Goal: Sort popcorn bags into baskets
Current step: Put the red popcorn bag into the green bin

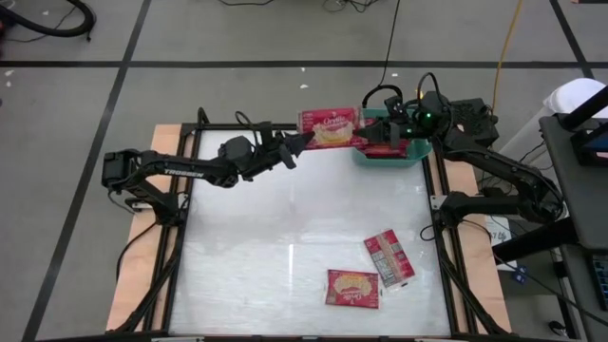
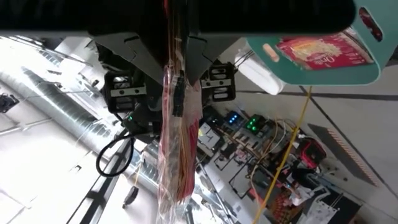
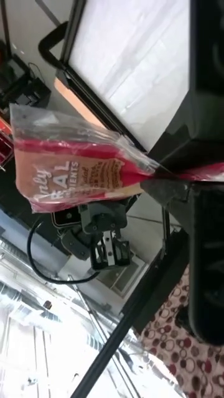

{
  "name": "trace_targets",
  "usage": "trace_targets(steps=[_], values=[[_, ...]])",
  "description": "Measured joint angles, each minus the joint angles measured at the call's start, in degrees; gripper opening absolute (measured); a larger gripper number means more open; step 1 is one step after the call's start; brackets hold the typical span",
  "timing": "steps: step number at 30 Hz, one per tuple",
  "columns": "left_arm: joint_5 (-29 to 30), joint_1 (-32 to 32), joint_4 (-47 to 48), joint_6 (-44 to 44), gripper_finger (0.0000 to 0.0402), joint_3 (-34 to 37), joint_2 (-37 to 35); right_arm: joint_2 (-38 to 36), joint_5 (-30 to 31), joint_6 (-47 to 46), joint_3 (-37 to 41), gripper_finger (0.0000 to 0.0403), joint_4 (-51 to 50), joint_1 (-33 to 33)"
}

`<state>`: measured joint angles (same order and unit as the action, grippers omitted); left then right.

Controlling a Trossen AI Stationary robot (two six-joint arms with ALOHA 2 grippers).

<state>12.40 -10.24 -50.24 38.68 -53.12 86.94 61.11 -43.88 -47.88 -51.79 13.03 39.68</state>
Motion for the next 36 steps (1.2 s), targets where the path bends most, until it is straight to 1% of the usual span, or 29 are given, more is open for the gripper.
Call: trace_targets(steps=[4, 9, 12, 15, 18, 20, 22, 25, 28, 33, 34, 36], values=[[-0.3, 0.0, -0.8, 0.8, 0.0030, 0.0, 0.0, -0.4, -0.9, -1.0, 0.0, 0.0035, 0.1, 0.0], [0.7, -0.6, 0.9, 4.1, 0.0030, 0.0, 0.0, -0.3, -0.5, -2.0, 0.0, 0.0097, -0.8, 0.0], [1.0, -0.8, 1.1, 5.3, 0.0030, 0.0, 0.1, -0.3, 1.7, -0.2, 0.0, 0.0136, -4.4, 0.0], [1.1, -0.8, 1.0, 6.4, 0.0030, 0.0, 0.1, 0.0, 2.0, 0.4, 0.0, 0.0168, -5.5, 0.0], [1.2, -0.3, 1.1, 6.6, 0.0030, 0.0, 0.1, 0.1, 1.6, 0.5, 0.0, 0.0187, -4.8, -0.1], [1.3, -0.1, 2.0, 6.4, 0.0030, 0.0, 0.1, 0.1, 1.3, 0.6, 0.0, 0.0191, -3.9, -0.1], [1.9, -0.1, 2.6, 6.5, 0.0030, 0.0, 0.1, 0.1, 0.3, 0.7, 0.0, 0.0184, -3.8, -0.1], [2.9, -0.1, 2.5, 6.6, 0.0031, 0.0, 0.1, 0.1, 0.2, 1.1, 0.0, 0.0155, -3.7, -0.1], [3.0, -0.2, 2.5, 6.4, 0.0031, 0.0, 0.1, 0.3, 0.4, 1.1, 0.0, 0.0108, -3.5, 0.0], [3.1, -0.3, 2.7, 5.8, 0.0031, 0.0, 0.1, 1.5, 0.6, 0.7, 0.0, 0.0017, -3.4, 0.0], [3.1, -0.3, 2.9, 5.0, 0.0031, 0.0, 0.1, 1.7, 0.6, 0.7, 0.0, 0.0009, -3.4, 0.0], [3.2, -0.3, 3.6, 3.5, 0.0031, 0.0, 0.1, 2.2, 0.7, 0.5, 0.0, 0.0010, -3.4, 0.0]])
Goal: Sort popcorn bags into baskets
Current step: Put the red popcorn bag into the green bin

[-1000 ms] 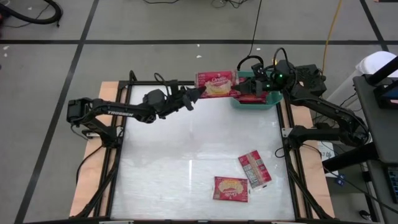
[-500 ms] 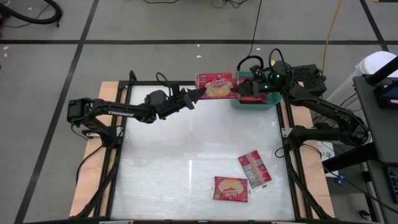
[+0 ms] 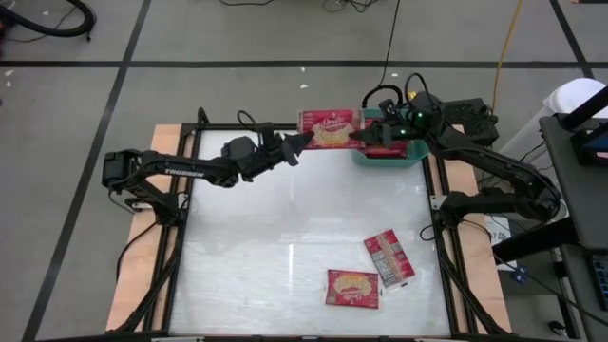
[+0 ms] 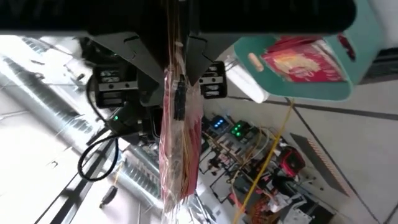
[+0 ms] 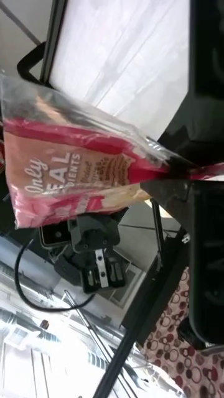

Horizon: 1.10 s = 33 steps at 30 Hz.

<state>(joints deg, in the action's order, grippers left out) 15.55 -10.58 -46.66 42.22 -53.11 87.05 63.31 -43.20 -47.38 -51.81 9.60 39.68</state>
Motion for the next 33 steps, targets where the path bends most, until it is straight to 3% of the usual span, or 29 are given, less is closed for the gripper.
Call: trace_targets(steps=[5, 14, 19, 28, 33], values=[[1.0, -0.5, 2.2, -1.0, 0.0048, 0.0, 0.0, -0.1, -0.5, -0.2, 0.0, 0.0003, 0.0, 2.5], [1.5, -3.2, 6.3, 1.4, 0.0161, 0.0, 0.0, -1.9, -6.4, -2.3, 0.0, 0.0001, -1.0, 13.4], [-1.6, -3.7, 11.2, 8.9, 0.0198, 0.0, 0.0, -1.9, -10.5, -2.8, 0.0, 0.0001, -4.0, 20.4], [-7.6, -1.7, 22.7, 10.8, 0.0175, 0.0, 0.0, -1.9, -17.7, 2.2, 0.0, 0.0000, -14.2, 33.7], [-8.0, -0.3, 24.7, 10.8, 0.0152, 0.0, 0.0, -1.9, -19.8, 3.9, 0.0, 0.0000, -18.9, 36.9]])
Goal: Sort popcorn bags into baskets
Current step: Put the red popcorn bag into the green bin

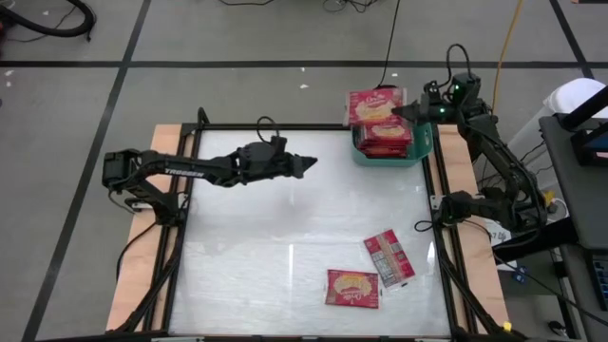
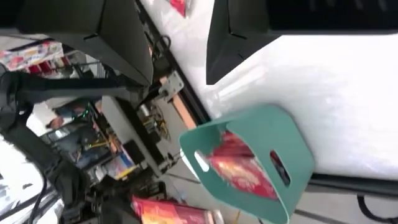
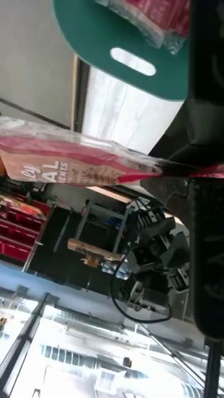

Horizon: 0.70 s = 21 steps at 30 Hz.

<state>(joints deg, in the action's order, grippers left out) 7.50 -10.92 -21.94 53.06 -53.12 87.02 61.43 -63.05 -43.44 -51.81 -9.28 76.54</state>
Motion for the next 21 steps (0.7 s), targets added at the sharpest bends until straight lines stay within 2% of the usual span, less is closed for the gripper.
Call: trace_targets(steps=[9, 13, 17, 21], values=[[-0.3, 1.7, 2.5, 0.1, 0.0132, 0.0, 0.0, 0.1, 6.5, -0.5, -0.3, 0.0000, -3.5, -0.3], [-3.0, 1.7, 3.7, 0.1, 0.0132, 0.0, 0.0, -0.4, 10.1, -0.9, -2.3, 0.0000, -5.5, -3.1], [-4.1, 1.7, 4.4, -0.7, 0.0131, 0.0, 0.0, -1.7, 16.9, 3.4, -5.1, 0.0000, -14.9, -6.4], [-5.6, 1.7, 4.6, -1.7, 0.0131, 0.0, 0.0, -4.2, 27.7, 10.4, -9.4, 0.0000, -30.0, -9.2]])
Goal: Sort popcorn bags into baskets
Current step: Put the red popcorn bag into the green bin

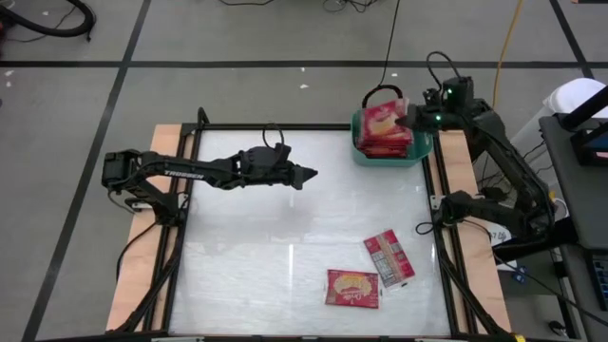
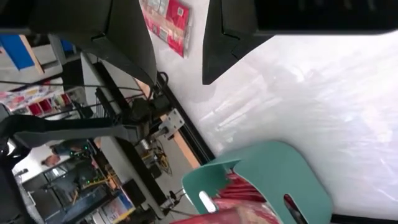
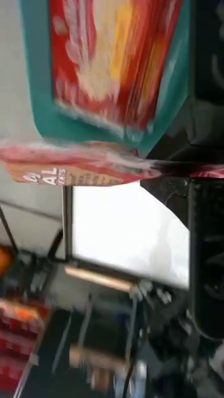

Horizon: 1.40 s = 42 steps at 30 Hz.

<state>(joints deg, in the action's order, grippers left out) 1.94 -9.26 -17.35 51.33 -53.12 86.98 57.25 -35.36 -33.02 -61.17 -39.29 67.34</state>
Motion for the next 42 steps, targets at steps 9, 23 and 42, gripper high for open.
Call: trace_targets(steps=[9, 23, 42], values=[[-4.1, -1.1, 0.8, -1.8, 0.0131, 0.0, 0.0, -4.7, 15.3, -1.7, -1.5, 0.0000, -6.5, -6.3], [-14.6, -4.7, 0.9, -4.3, 0.0131, 0.0, 0.0, 5.8, 18.8, -2.3, -1.3, 0.0000, 2.6, -6.1], [-27.7, -5.9, 2.8, -5.4, 0.0131, 0.0, 0.0, 9.6, 26.1, 4.4, -1.3, 0.0041, -0.9, -0.4]])
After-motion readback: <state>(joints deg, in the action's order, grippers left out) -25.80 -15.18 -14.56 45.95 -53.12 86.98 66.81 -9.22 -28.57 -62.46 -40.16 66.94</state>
